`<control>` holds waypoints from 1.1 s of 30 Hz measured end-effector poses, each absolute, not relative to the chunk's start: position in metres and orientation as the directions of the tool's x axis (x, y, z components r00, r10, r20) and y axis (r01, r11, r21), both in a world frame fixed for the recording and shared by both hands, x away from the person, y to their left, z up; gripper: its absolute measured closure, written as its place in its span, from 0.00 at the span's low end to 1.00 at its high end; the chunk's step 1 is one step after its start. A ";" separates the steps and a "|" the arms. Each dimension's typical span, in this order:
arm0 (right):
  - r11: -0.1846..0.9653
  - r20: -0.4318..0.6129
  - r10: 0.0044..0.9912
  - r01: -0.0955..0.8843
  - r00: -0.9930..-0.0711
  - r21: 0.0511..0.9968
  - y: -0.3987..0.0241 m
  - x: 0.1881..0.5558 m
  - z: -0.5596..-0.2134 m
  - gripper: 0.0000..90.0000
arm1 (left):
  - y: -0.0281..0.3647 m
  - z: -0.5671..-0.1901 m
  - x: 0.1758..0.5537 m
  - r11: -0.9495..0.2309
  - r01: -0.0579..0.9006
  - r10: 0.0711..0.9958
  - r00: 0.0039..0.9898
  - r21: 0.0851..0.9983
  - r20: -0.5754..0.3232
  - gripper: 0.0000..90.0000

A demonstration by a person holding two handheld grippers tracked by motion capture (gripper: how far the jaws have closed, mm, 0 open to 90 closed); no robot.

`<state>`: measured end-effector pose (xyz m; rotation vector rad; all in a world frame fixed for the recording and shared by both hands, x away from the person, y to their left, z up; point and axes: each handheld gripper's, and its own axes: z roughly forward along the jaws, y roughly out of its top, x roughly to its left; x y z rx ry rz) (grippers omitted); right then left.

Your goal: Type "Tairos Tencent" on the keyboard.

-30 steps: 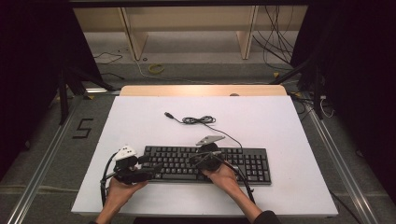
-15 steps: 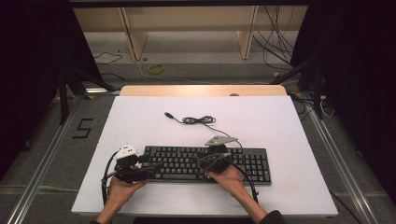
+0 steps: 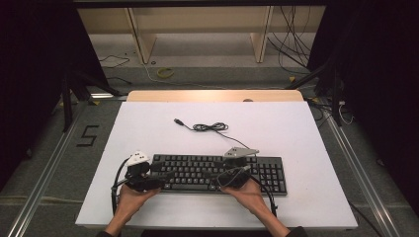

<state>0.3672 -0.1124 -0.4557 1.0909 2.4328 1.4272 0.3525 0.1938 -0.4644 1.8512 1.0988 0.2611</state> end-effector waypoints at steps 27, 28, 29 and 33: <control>0.284 0.249 0.633 0.519 -0.733 0.806 -0.129 0.352 -0.457 0.39 | 0.172 -0.461 0.377 -0.253 0.584 0.760 0.613 0.772 -0.214 0.80; 0.281 0.251 0.633 0.520 -0.732 0.807 -0.129 0.351 -0.457 0.39 | 0.172 -0.462 0.378 -0.255 0.587 0.761 0.612 0.768 -0.216 0.82; 0.280 0.251 0.633 0.519 -0.732 0.807 -0.129 0.351 -0.457 0.39 | 0.171 -0.462 0.379 -0.255 0.589 0.761 0.612 0.767 -0.216 0.85; 0.282 0.248 0.633 0.517 -0.733 0.808 -0.130 0.349 -0.457 0.38 | 0.169 -0.463 0.381 -0.275 0.591 0.755 0.621 0.758 -0.211 0.92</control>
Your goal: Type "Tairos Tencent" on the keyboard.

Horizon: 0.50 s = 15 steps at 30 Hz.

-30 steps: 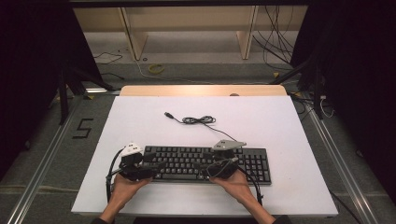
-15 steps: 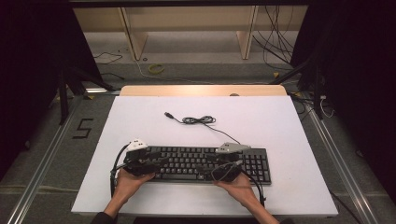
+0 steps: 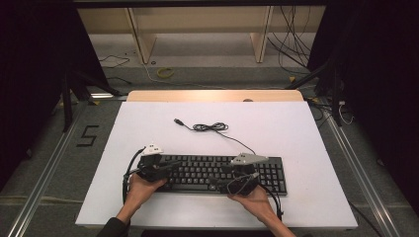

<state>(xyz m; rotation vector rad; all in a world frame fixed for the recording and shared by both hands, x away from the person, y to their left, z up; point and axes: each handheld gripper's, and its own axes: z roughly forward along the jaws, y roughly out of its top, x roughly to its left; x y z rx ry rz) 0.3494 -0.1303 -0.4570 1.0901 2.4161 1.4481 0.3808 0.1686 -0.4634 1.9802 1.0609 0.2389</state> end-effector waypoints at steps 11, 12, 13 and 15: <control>0.285 0.240 0.632 0.509 -0.737 0.812 -0.132 0.346 -0.455 0.37 | 0.156 -0.468 0.386 -0.332 0.598 0.749 0.637 0.730 -0.181 0.99; 0.284 0.241 0.632 0.509 -0.737 0.813 -0.132 0.346 -0.455 0.37 | 0.155 -0.469 0.387 -0.332 0.601 0.751 0.634 0.727 -0.181 0.99; 0.284 0.240 0.631 0.507 -0.738 0.814 -0.132 0.346 -0.455 0.37 | 0.155 -0.469 0.387 -0.332 0.602 0.753 0.633 0.727 -0.180 0.99; 0.283 0.240 0.631 0.507 -0.738 0.815 -0.132 0.346 -0.455 0.37 | 0.155 -0.470 0.387 -0.330 0.602 0.756 0.630 0.727 -0.179 0.99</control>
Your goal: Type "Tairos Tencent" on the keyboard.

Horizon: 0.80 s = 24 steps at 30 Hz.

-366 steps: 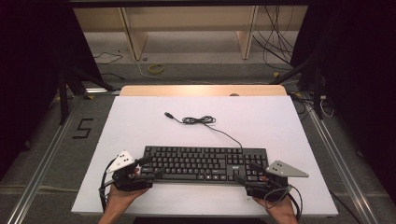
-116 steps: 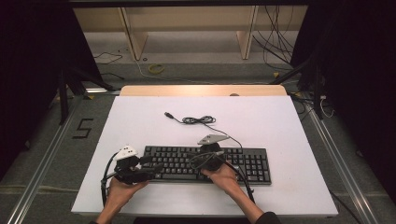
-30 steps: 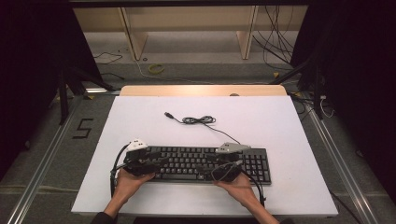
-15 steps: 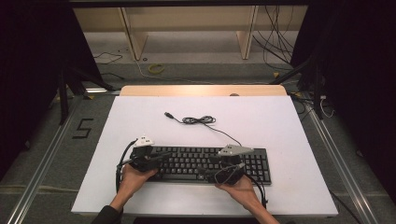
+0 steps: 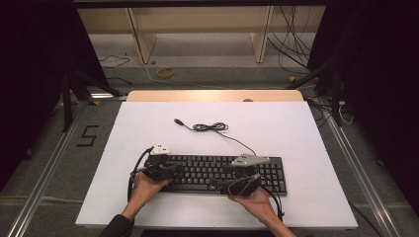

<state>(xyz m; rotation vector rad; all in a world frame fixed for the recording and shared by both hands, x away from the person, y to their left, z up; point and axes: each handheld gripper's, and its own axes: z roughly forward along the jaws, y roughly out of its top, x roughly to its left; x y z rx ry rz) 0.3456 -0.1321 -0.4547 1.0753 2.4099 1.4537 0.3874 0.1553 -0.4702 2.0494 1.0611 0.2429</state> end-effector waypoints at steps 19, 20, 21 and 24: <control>0.288 0.236 0.630 0.505 -0.740 0.813 -0.131 0.345 -0.455 0.37 | 0.153 -0.477 0.388 -0.359 0.617 0.760 0.629 0.700 -0.164 0.99; 0.288 0.237 0.631 0.507 -0.739 0.813 -0.132 0.345 -0.455 0.37 | 0.153 -0.477 0.388 -0.359 0.617 0.760 0.629 0.700 -0.164 0.99; 0.287 0.237 0.632 0.507 -0.738 0.813 -0.132 0.345 -0.455 0.37 | 0.153 -0.476 0.388 -0.357 0.617 0.759 0.629 0.701 -0.168 0.99; 0.282 0.240 0.634 0.508 -0.735 0.814 -0.132 0.346 -0.456 0.37 | 0.154 -0.475 0.387 -0.346 0.616 0.764 0.623 0.708 -0.169 0.98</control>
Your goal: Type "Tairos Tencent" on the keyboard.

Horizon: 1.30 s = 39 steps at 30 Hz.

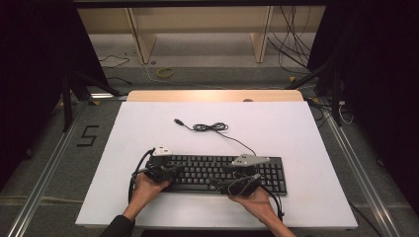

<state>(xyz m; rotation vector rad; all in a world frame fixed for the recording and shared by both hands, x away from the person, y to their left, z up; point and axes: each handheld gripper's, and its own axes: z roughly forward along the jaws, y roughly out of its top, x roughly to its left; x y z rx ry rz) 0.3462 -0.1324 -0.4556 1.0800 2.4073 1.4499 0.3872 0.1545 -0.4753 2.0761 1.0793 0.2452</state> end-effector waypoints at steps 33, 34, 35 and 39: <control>0.292 0.228 0.658 0.522 -0.718 0.802 -0.122 0.368 -0.457 0.47 | 0.180 -0.457 0.370 -0.202 0.561 0.710 0.648 0.803 -0.275 0.42; 0.291 0.226 0.660 0.522 -0.716 0.802 -0.121 0.368 -0.457 0.48 | 0.180 -0.457 0.369 -0.201 0.560 0.712 0.647 0.804 -0.273 0.41; 0.291 0.228 0.663 0.526 -0.713 0.799 -0.121 0.369 -0.457 0.49 | 0.180 -0.458 0.369 -0.201 0.559 0.712 0.647 0.804 -0.272 0.40; 0.293 0.228 0.666 0.531 -0.710 0.795 -0.119 0.372 -0.457 0.51 | 0.180 -0.457 0.368 -0.202 0.554 0.712 0.649 0.808 -0.267 0.39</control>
